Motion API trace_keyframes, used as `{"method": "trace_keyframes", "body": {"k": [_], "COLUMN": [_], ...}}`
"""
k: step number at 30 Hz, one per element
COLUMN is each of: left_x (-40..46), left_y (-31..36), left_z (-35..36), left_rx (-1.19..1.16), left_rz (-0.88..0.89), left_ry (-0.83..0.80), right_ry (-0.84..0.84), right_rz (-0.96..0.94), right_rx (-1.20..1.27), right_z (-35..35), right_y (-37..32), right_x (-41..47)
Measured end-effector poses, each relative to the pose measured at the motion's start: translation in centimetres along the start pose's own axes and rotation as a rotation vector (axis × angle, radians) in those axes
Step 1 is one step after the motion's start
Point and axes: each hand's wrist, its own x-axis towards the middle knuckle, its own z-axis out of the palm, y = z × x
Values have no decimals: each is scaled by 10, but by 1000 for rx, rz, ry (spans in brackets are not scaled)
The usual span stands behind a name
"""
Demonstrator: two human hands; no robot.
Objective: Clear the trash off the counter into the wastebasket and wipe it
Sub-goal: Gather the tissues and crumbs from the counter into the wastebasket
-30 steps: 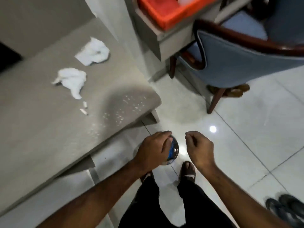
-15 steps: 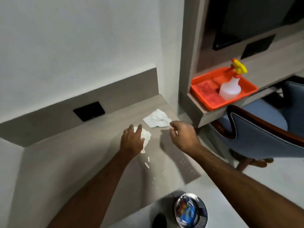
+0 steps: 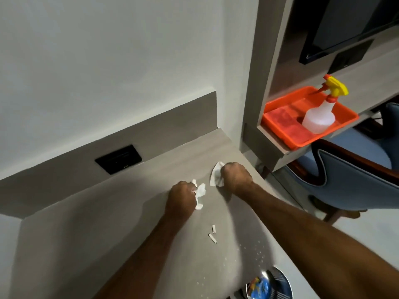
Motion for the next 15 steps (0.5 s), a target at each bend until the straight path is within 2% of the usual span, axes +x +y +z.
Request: {"method": "trace_keyframes", "body": {"k": [3, 4, 6, 9, 11, 13, 15], "left_x": [-26, -39, -72, -123, -151, -166, -175], "left_y": [30, 44, 77, 122, 142, 145, 137], "left_z": [3, 9, 35, 96, 149, 200, 252], "left_rx": [-118, -137, -189, -304, -333, -266, -193], "left_rz": [62, 104, 195, 321, 382, 375, 314], "left_ry": [267, 316, 331, 216, 44, -130, -225], "right_ry": [330, 467, 637, 689, 677, 621, 551], "right_rz": [50, 60, 128, 358, 489, 581, 670], "right_rx": [313, 401, 531, 752, 808, 832, 901], "right_z": [-9, -10, 1, 36, 74, 118, 167], "right_y": [27, 39, 65, 105, 140, 172, 199], "right_x": [-55, -81, -142, -220, -253, -273, -284]}}
